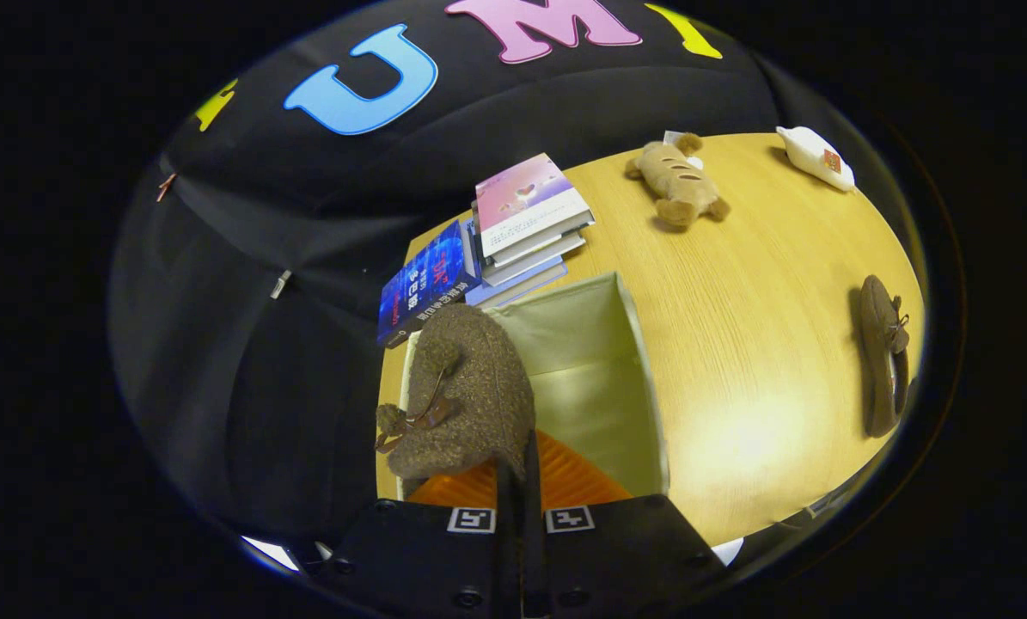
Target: Open the storage box then place both shoes into the box .Put the left shoe in first, then the right shoe, with the right side of both shoes facing outward in a uniform manner.
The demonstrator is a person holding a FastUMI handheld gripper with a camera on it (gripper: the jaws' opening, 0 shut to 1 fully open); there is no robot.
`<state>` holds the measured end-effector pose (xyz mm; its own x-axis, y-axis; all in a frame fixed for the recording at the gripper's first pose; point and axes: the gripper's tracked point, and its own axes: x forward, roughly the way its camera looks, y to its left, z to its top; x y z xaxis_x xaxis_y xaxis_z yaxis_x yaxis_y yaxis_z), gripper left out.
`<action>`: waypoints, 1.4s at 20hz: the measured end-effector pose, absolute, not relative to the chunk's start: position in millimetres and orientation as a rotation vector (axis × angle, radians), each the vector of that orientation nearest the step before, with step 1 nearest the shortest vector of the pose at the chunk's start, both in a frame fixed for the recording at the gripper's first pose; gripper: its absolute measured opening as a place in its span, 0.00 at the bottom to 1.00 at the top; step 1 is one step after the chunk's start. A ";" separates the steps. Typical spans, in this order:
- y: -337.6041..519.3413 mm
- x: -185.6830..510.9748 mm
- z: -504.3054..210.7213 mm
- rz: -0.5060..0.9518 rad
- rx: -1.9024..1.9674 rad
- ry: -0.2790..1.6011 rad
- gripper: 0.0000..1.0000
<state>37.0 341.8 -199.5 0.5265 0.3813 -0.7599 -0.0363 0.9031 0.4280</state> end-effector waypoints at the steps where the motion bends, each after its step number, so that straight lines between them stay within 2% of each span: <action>1: 346.6 38.8 -206.9 0.250 0.379 0.998 0.07; 4: 365.0 35.5 -231.0 0.258 0.355 1.036 0.09; 6: 378.0 22.3 -245.3 0.286 0.334 1.092 0.21; 7: 381.8 13.1 -252.3 0.300 0.317 1.125 0.34; 8: 388.9 3.6 -252.4 0.336 0.325 1.149 0.38; 11: 395.9 -17.4 -243.5 0.407 0.324 1.162 0.93; 12: 393.4 -21.5 -236.9 0.433 0.310 1.150 0.93; 13: 388.6 -25.5 -227.9 0.459 0.293 1.132 0.98; 18: 327.0 -34.9 -181.0 0.504 0.229 1.001 0.99; 23: 239.7 -27.3 -139.7 0.491 0.186 0.867 0.99; 28: 126.6 -15.7 -135.0 0.419 0.107 0.799 0.99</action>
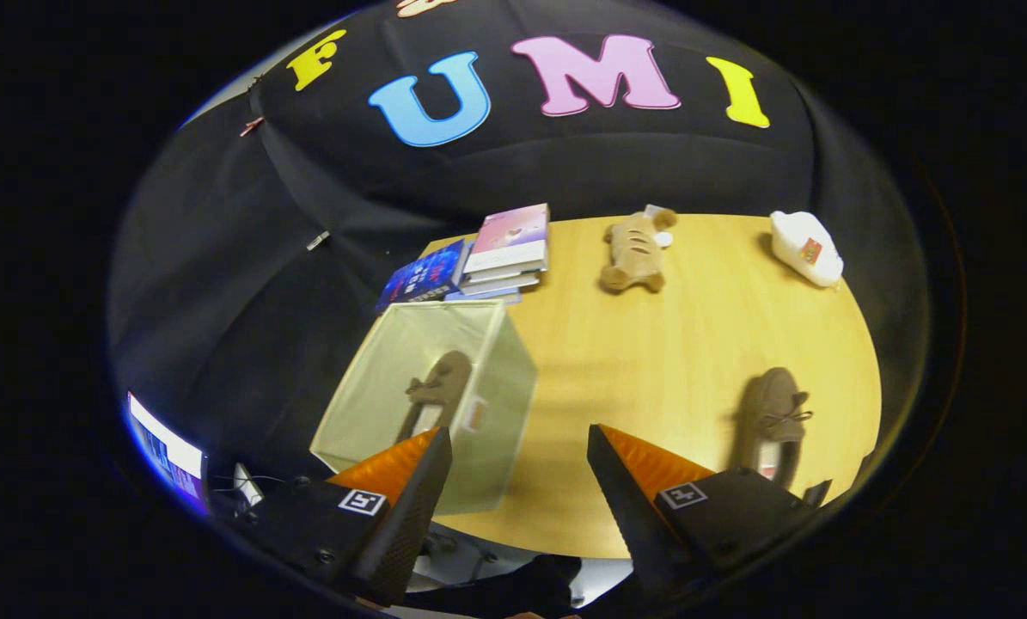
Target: Open the storage box then place both shoes into the box .Put the left shoe in first, then the right shoe, with the right side of both shoes facing outward in a uniform manner.
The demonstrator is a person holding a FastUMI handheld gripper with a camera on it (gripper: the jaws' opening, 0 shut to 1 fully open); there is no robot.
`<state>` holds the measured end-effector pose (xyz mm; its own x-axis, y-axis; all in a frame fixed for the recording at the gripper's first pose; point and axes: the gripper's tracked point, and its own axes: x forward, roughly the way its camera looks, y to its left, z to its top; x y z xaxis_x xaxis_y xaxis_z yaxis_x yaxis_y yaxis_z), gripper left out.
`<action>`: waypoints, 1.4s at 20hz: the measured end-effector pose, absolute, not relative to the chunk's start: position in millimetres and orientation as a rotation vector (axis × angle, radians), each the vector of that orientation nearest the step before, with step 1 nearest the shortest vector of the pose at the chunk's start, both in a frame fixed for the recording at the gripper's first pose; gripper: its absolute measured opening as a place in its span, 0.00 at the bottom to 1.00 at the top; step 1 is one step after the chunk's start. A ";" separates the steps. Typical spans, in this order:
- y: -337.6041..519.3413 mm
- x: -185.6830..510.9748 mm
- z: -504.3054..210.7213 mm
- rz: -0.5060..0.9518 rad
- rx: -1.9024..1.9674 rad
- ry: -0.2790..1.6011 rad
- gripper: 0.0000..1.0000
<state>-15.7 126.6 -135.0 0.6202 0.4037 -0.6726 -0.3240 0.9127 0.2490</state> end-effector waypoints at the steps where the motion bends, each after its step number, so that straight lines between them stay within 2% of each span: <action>1: 102.0 -13.5 -137.3 0.398 0.092 0.791 0.99; 8: -54.1 5.5 -178.6 0.246 0.052 0.821 0.99; 12: -118.4 15.0 -227.7 0.206 -0.010 0.874 0.99; 18: -141.0 31.4 -305.2 0.198 -0.004 1.007 0.98; 20: -135.8 45.5 -313.6 0.181 0.045 1.010 0.93; 25: -130.7 59.7 -325.4 0.145 0.096 1.018 0.28; 26: -133.7 61.7 -323.0 0.132 0.089 1.015 0.23; 27: -136.4 62.0 -321.2 0.122 0.095 1.012 0.12; 28: -134.9 60.5 -318.9 0.124 0.109 1.027 0.09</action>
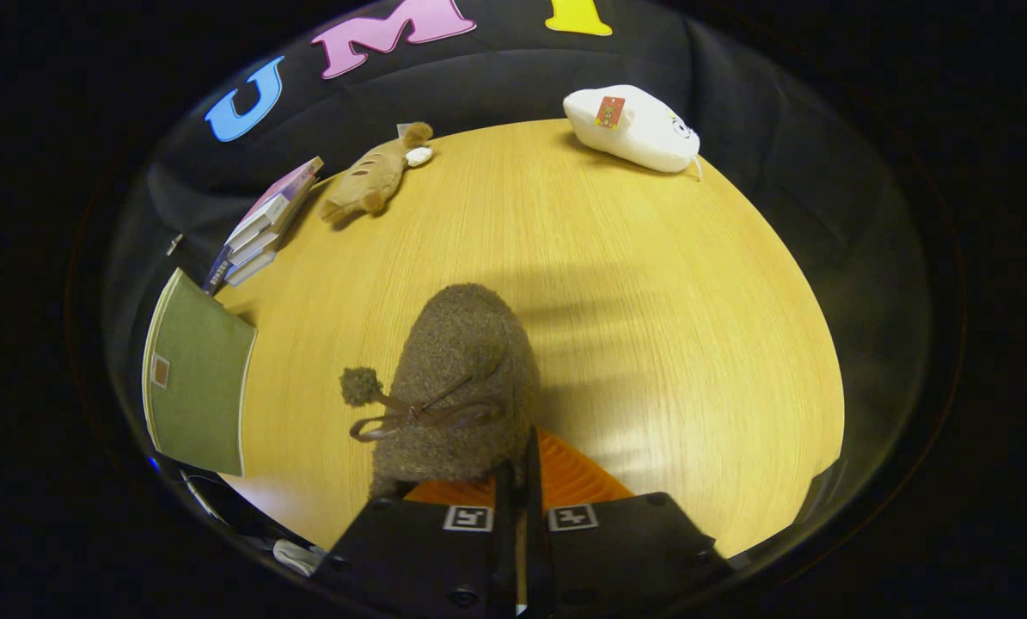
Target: Open the storage box then place both shoes into the box .Put the left shoe in first, then the right shoe, with the right side of both shoes facing outward in a uniform manner.
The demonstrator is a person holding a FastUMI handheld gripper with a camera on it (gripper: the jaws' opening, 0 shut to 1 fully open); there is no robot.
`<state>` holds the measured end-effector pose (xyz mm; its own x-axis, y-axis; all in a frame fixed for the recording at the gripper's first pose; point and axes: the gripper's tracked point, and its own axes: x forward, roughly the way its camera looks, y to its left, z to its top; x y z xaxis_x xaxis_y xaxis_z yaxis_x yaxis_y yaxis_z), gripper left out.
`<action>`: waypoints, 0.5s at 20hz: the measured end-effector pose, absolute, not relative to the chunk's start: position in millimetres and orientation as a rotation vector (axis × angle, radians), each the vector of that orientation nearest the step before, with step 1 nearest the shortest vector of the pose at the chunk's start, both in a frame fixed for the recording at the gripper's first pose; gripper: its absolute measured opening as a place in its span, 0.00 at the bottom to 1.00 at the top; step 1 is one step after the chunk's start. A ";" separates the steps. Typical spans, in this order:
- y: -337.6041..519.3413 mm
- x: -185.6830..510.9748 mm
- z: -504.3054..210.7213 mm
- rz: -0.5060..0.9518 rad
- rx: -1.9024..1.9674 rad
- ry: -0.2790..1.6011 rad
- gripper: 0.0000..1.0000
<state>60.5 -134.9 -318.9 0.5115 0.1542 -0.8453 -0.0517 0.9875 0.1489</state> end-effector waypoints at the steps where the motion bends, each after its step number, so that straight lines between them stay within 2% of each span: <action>1: -132.7 55.9 -317.8 0.120 0.128 1.040 0.08; 6: -111.6 47.4 -267.4 0.068 0.186 0.999 0.08; 10: -59.7 44.6 -206.7 0.046 0.298 0.948 0.07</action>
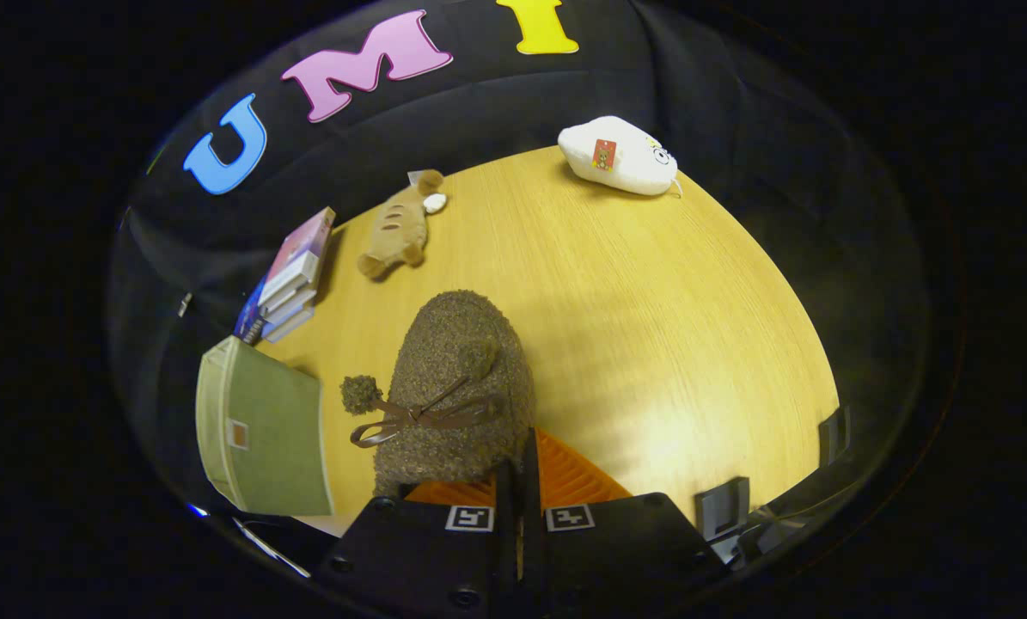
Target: Open the storage box then place both shoes into the box .Put the left shoe in first, then the right shoe, with the right side of both shoes facing outward in a uniform manner.
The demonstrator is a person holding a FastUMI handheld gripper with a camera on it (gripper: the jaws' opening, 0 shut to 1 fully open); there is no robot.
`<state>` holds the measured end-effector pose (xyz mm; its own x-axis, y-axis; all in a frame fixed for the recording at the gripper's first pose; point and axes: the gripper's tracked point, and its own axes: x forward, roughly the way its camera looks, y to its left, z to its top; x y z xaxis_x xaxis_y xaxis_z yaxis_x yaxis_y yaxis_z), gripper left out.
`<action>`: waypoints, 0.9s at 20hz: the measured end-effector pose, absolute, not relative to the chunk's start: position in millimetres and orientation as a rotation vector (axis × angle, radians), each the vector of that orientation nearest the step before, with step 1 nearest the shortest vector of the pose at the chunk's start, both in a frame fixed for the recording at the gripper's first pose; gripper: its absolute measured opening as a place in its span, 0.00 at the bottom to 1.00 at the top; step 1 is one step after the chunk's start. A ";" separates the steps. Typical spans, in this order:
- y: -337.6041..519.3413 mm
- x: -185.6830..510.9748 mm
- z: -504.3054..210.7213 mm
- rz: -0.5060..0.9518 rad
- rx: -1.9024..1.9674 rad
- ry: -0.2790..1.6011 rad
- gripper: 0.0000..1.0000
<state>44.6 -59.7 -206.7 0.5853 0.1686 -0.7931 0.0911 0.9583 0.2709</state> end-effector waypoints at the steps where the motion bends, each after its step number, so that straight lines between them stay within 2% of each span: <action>1: -42.4 43.3 -191.2 0.049 0.324 0.933 0.07; 6: 52.4 30.9 -135.0 0.090 0.410 0.904 0.07; 10: 138.9 25.5 -107.0 0.176 0.436 0.891 0.07; 18: 268.8 16.9 -128.9 0.284 0.350 0.941 0.07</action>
